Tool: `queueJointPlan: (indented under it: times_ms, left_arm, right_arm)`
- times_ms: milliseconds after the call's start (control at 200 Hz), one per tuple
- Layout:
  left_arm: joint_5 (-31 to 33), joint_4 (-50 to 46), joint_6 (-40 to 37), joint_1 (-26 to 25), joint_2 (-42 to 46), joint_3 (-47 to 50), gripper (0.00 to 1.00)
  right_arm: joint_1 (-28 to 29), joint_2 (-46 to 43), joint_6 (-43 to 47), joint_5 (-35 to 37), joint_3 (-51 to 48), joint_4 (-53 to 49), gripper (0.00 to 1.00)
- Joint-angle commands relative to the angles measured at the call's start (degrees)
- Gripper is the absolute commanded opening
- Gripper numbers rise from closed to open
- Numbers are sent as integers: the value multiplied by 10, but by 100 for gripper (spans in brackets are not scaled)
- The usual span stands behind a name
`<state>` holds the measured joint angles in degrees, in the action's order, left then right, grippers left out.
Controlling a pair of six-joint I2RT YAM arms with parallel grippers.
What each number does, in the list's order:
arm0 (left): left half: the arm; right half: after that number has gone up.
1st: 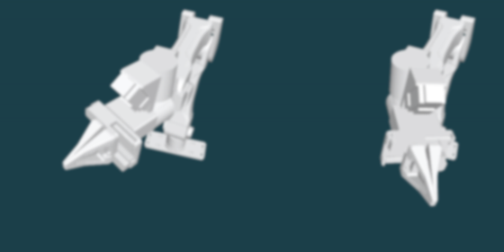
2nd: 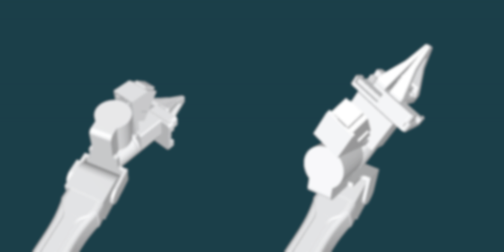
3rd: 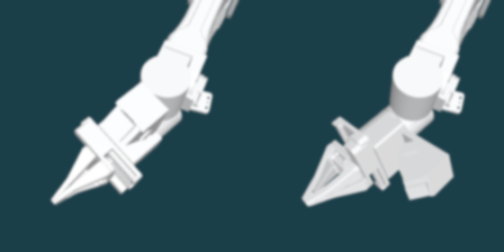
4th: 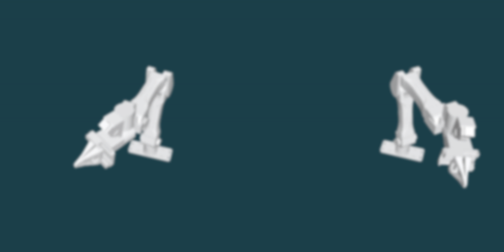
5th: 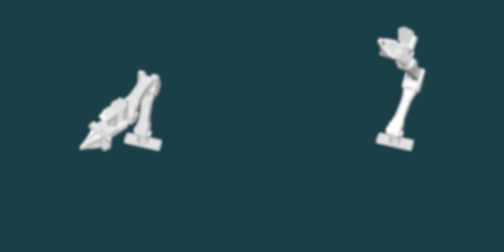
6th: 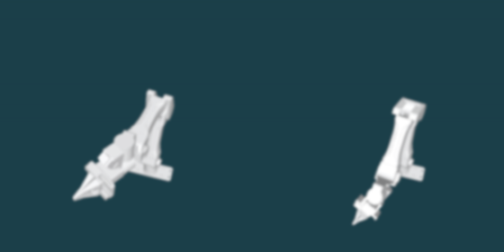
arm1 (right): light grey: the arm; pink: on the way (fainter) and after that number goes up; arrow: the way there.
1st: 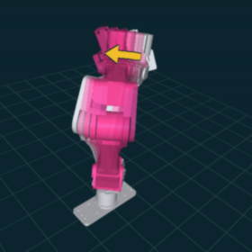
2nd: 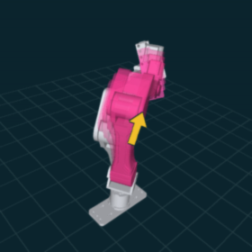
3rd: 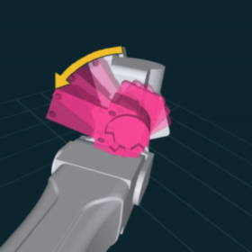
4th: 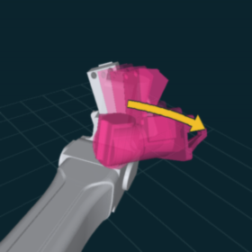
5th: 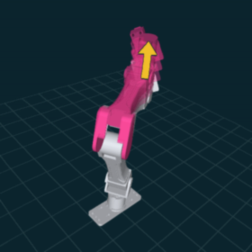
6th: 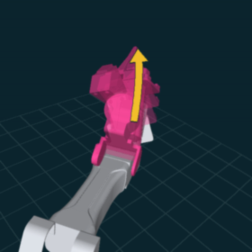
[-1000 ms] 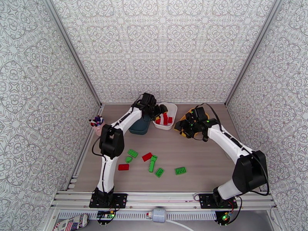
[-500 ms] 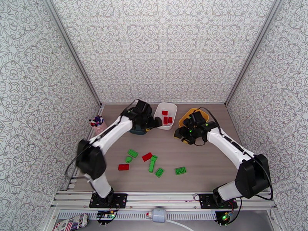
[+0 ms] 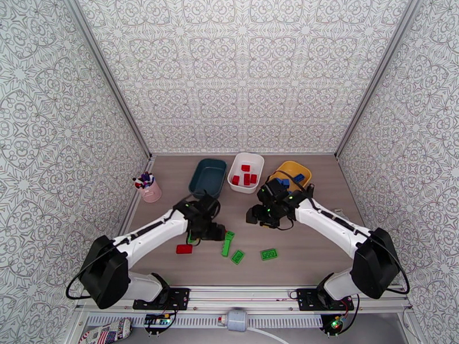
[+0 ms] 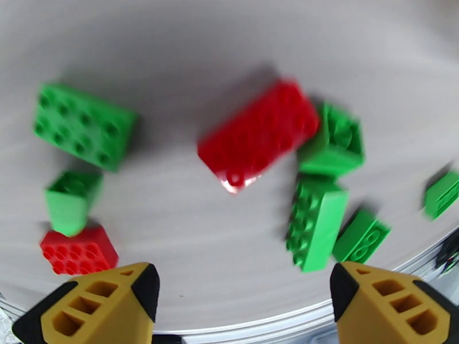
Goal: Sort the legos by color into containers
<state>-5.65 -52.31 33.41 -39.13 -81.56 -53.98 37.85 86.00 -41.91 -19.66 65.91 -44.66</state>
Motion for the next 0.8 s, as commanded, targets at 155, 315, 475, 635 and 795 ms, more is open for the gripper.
queueJointPlan:
  times_ms: [155, 315, 475, 635, 795]
  left_arm:
    - [13, 27, 3, 0, -35, 38, 84]
    - [15, 47, -11, 15, -82, 24, 84]
    - [18, 59, -30, 22, -131, -8, 83]
    - [15, 65, -48, 39, -170, -43, 80]
    - [16, 58, -71, 56, -203, -83, 75]
  right_arm:
    - [18, -12, -24, 29, -15, -8, 65]
    - [17, -22, -29, 33, -14, -6, 66]
    - [18, -22, -31, 35, -12, -6, 66]
    - [18, -20, -33, 34, -9, -6, 66]
    - [18, -20, -33, 38, -5, -9, 66]
